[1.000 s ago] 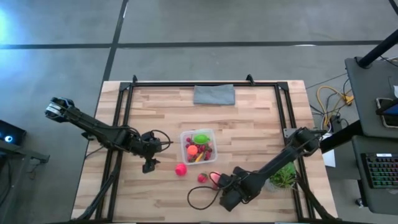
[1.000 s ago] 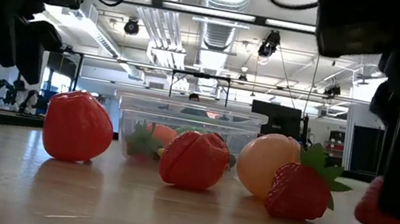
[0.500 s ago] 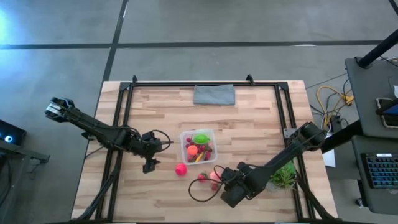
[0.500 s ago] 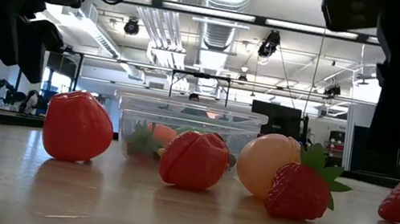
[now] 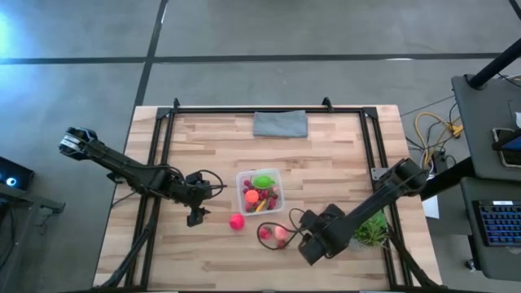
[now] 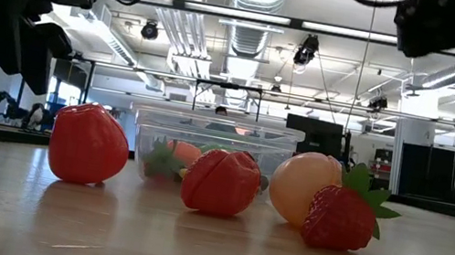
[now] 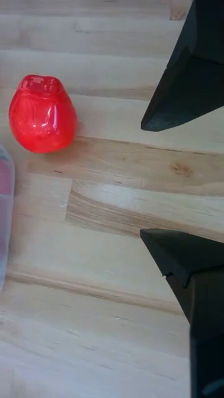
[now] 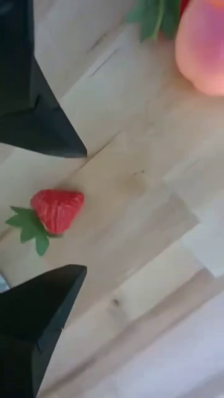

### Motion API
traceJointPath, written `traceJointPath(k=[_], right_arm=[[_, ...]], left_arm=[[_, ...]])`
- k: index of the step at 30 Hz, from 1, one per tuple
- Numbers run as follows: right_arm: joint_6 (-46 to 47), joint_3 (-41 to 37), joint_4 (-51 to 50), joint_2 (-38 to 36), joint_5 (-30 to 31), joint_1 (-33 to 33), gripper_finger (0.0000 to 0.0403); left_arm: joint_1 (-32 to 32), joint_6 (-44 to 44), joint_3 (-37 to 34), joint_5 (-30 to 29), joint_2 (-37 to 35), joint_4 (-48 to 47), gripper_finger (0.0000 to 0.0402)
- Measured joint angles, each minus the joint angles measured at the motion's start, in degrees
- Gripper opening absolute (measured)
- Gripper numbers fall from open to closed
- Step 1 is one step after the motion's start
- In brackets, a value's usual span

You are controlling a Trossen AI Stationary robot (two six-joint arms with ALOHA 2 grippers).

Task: Pick and placing Produce into tupperware
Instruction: Put the red strawberry into the transparent container

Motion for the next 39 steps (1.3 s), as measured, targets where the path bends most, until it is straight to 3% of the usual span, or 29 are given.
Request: traceJointPath(k=[5,9,22,31,39], right_arm=[[-6.03,0.34,-1.0,-1.48,1.1,-0.55,0.0312],[-6.74,0.28,-4.81,-1.9,-1.95,-1.8,0.0314],[-30.67,-1.41,-4.28,-1.9,-2.56,1.11,0.0317],[-31.63,-1.69,2.94,-1.76,-2.85,1.27,0.032],[-28.13,-3.29,3.21,-0.94,-3.0,1.37,0.0315]], left_arm=[[0.0,0.0,0.0,-0.07,0.07,0.3,0.0255],[0.0,0.02,0.0,-0.33,0.07,0.78,0.0255],[0.0,0.02,0.0,-1.29,0.07,0.86,0.0255],[0.0,0.02,0.0,-1.81,0.07,0.88,0.0255],[0.0,0.02,0.0,-2.99,0.07,0.9,0.0255]])
